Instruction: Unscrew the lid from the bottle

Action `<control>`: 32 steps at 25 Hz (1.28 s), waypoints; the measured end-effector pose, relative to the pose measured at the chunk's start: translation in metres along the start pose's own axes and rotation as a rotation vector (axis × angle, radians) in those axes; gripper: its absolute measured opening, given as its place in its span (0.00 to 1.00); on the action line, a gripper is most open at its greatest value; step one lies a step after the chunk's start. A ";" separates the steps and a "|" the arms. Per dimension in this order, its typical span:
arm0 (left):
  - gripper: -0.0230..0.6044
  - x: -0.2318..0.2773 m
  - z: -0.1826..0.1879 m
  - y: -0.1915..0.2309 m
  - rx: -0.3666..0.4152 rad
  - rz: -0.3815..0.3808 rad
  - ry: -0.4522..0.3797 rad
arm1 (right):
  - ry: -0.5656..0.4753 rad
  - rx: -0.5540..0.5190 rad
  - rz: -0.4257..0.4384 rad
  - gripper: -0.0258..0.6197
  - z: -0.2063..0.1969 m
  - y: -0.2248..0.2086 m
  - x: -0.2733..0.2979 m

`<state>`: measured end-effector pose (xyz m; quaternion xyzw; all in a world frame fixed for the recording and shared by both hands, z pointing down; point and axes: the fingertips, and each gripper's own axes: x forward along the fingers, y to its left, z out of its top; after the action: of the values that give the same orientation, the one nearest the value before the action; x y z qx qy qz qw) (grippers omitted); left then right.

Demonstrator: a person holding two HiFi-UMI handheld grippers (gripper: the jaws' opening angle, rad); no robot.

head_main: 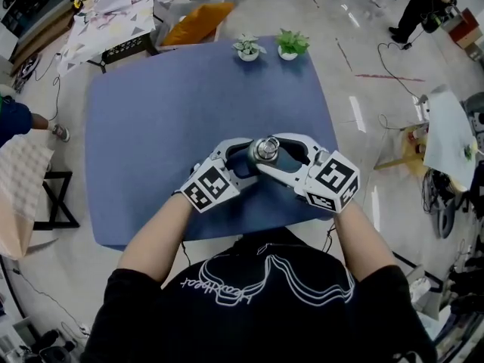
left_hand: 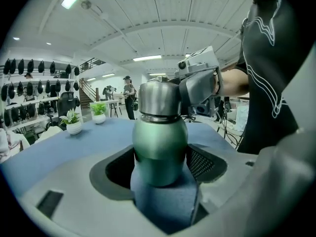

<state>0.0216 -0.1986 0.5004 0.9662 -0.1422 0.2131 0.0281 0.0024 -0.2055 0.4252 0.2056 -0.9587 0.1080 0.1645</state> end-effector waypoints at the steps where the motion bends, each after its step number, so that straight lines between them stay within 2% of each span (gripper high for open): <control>1: 0.57 0.000 0.000 0.000 0.007 -0.011 0.008 | 0.011 -0.005 0.024 0.44 0.000 0.000 0.001; 16: 0.56 -0.002 -0.009 -0.003 0.088 -0.111 0.055 | 0.123 -0.154 0.460 0.44 -0.001 0.009 0.001; 20: 0.55 -0.004 -0.009 -0.003 0.085 -0.125 0.061 | 0.153 -0.168 0.537 0.44 0.001 0.010 0.002; 23: 0.55 -0.004 -0.009 -0.002 0.080 -0.117 0.063 | 0.158 -0.167 0.537 0.44 0.001 0.010 0.003; 25: 0.55 -0.004 -0.009 -0.002 0.070 -0.106 0.061 | 0.139 -0.158 0.501 0.45 0.002 0.009 0.003; 29: 0.55 -0.005 -0.009 -0.002 0.036 -0.058 0.047 | 0.046 -0.090 0.379 0.59 0.012 0.003 -0.001; 32: 0.55 -0.005 -0.007 -0.002 0.000 0.001 0.040 | -0.039 -0.049 0.261 0.60 0.020 0.005 -0.008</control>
<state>0.0145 -0.1949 0.5046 0.9617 -0.1422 0.2324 0.0307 0.0016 -0.2040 0.4029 0.0769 -0.9826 0.1011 0.1353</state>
